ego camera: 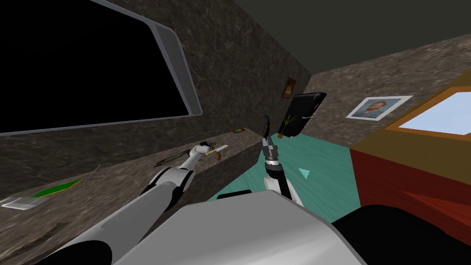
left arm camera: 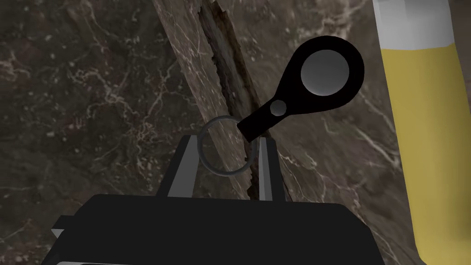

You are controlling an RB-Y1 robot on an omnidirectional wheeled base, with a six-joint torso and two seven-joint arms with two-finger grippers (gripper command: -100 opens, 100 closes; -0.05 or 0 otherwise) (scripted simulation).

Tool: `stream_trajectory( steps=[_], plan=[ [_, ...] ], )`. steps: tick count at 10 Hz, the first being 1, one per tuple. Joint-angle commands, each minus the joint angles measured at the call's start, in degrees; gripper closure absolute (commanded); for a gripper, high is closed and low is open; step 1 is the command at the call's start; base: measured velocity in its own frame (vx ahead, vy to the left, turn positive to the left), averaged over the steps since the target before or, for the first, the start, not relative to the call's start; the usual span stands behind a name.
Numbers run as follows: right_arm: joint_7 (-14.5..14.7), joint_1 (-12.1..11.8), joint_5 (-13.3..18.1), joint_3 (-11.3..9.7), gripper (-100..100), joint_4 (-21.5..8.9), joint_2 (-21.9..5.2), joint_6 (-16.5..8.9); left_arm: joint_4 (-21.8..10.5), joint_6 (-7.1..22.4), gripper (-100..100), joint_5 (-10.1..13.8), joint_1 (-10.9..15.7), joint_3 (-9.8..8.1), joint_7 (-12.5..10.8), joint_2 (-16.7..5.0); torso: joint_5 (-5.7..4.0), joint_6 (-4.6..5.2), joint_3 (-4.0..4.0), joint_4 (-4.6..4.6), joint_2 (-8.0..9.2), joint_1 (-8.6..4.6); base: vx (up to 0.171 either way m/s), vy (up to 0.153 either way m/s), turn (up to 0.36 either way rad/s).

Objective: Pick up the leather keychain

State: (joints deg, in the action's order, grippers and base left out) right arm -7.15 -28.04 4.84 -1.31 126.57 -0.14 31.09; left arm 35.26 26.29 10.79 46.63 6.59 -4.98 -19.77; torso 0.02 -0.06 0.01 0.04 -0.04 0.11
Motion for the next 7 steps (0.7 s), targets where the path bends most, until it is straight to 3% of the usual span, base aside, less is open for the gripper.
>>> stream_trajectory(
  steps=[1,3,4,5,6,7],
  plan=[
    [0.0,0.0,0.0,0.0,0,0.0,0.0,0.0,-0.3,0.2,100,-0.7,1.4,2.86,-1.8,2.5,0.0,0.0,0.0,0.0,0.0,0.0,0.035,0.039,0.382],
    [0.0,0.0,0.0,0.0,0,0.0,0.0,0.0,2.0,0.2,100,-0.7,1.4,3.04,-1.8,2.5,0.03,0.11,-0.02,0.0,-0.04,0.0,0.02,0.015,0.078],
    [0.0,0.0,0.0,0.0,0,0.0,0.0,0.0,-0.2,0.2,100,-0.7,1.4,3.04,-1.8,2.5,-0.01,0.13,0.01,0.05,-0.02,-0.1,0.008,-0.002,-0.043],
    [0.0,0.0,0.0,0.0,0,0.0,0.0,0.0,-0.3,0.5,100,-1.4,2.4,5.09,-3.1,4.2,0.01,0.06,-0.01,-0.03,0.02,-0.09,0.016,0.015,0.275],
    [0.0,0.0,0.0,0.0,0,0.0,0.0,0.0,-0.3,0.5,100,-1.4,2.4,5.09,-3.1,4.2,0.01,-0.04,-0.02,-0.03,-0.01,-0.01,0.019,0.011,0.174],
    [0.0,0.0,0.0,0.0,0,0.0,0.0,0.0,-0.2,0.8,100,-2.1,3.4,7.13,-4.4,6.0,0.02,-0.01,0.0,0.0,0.01,0.02,0.031,0.02,0.264]
  ],
)
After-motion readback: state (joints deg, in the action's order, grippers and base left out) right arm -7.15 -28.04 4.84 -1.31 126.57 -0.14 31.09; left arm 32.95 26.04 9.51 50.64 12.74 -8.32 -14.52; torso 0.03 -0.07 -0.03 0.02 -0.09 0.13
